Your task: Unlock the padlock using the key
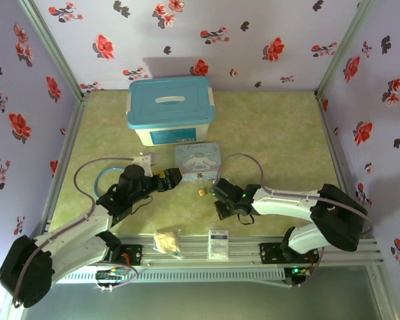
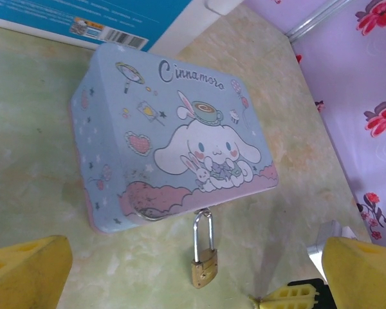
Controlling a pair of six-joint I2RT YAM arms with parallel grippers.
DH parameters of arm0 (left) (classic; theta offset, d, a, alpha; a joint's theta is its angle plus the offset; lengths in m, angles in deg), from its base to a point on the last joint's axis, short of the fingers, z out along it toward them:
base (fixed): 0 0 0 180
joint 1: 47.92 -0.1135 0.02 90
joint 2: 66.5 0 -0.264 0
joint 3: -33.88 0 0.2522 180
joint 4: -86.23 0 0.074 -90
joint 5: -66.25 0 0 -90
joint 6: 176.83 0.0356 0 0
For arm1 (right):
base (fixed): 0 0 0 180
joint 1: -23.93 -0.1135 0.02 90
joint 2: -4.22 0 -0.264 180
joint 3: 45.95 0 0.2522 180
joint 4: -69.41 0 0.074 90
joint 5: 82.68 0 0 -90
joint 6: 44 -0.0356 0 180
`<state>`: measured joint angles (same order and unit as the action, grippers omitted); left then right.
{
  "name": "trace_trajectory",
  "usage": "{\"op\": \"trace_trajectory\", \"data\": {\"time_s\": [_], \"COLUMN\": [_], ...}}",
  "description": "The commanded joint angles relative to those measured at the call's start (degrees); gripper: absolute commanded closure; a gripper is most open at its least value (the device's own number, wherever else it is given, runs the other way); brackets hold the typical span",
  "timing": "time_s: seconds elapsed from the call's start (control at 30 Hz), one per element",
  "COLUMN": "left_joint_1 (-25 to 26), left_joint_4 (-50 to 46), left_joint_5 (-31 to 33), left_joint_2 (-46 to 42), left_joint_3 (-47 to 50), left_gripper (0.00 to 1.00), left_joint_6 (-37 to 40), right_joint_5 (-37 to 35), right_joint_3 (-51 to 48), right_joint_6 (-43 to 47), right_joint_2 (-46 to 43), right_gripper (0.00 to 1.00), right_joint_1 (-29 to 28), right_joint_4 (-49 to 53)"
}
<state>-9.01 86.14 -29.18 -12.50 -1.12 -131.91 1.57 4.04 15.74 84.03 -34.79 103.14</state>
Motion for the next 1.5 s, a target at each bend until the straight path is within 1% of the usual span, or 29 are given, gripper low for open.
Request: {"op": "trace_trajectory", "data": {"time_s": [0.0,0.2,0.33,0.4,0.43,0.47,0.57,0.67,0.7,0.73,0.77,0.83,0.93,1.17,1.23,1.33,1.4,1.47], "left_joint_1": [1.8,5.9,7.8,8.6,9.1,9.8,12.7,15.1,15.6,15.9,16.1,15.8,15.9,15.8,15.9,15.9,15.9,15.8], "left_joint_4": [6.4,8.4,7.9,8.8,9.9,12.3,20.4,18.6,17.7,17.7,19.2,23.6,27.7,28.0,29.3,32.5,33.0,33.6], "left_joint_5": [-2.5,-2.5,-2.6,-2.6,-2.6,-2.6,-2.6,-2.6,-2.6,-2.9,-4.1,-6.5,-7.7,-7.3,-7.4,-8.3,-8.8,-8.6], "left_joint_2": [2.2,5.6,7.0,7.9,8.9,9.6,12.3,14.8,15.7,16.9,18.4,21.0,24.1,27.9,29.2,31.5,32.8,33.6], "left_joint_3": [-0.1,-1.0,-1.8,-1.8,-1.6,-1.1,0.2,-2.3,-3.3,-4.0,-4.4,-4.2,-4.2,-5.6,-5.9,-6.6,-7.5,-7.8], "left_gripper": [0.02,0.08,0.11,0.16,0.21,0.23,0.24,0.24,0.25,0.29,0.32,0.34,0.42,0.41,0.38,0.38,0.43,0.51], "left_joint_6": [-1.0,-1.9,-2.0,-3.4,-4.7,-6.6,-9.9,-8.6,-8.2,-8.0,-8.2,-9.7,-11.6,-13.7,-14.4,-15.5,-16.0,-16.2], "right_joint_5": [0.7,2.8,3.6,3.8,4.0,4.2,5.0,5.3,5.7,6.0,6.2,6.7,7.2,7.3,7.3,7.9,7.9,7.5], "right_joint_3": [-1.3,-2.6,-3.0,-3.3,-3.3,-3.3,-2.7,-1.6,-1.3,-1.1,-0.8,-0.6,-1.5,-5.7,-6.2,-6.4,-7.0,-7.5], "right_joint_6": [-0.9,-2.0,-2.2,-2.7,-3.1,-3.3,-3.7,-4.0,-4.0,-4.1,-4.0,-4.0,-4.7,-6.8,-6.7,-6.5,-6.4,-6.6], "right_joint_2": [-2.5,-5.8,-7.4,-8.6,-9.3,-9.8,-11.0,-11.0,-10.8,-10.8,-10.7,-11.0,-12.2,-16.1,-16.3,-15.7,-15.8,-16.2], "right_gripper": [1.0,1.0,1.0,1.0,1.0,1.0,1.0,1.0,1.0,1.0,1.0,1.0,1.0,1.0,1.0,1.0,1.0,1.0], "right_joint_1": [0.5,1.9,2.9,3.5,3.8,3.9,4.0,3.9,3.9,3.9,3.8,3.8,3.8,3.8,3.8,3.9,3.9,3.9], "right_joint_4": [-0.9,-4.9,-6.8,-8.0,-8.8,-9.6,-12.4,-13.5,-13.9,-14.2,-14.4,-14.5,-15.3,-19.7,-20.1,-21.0,-22.1,-22.9]}}
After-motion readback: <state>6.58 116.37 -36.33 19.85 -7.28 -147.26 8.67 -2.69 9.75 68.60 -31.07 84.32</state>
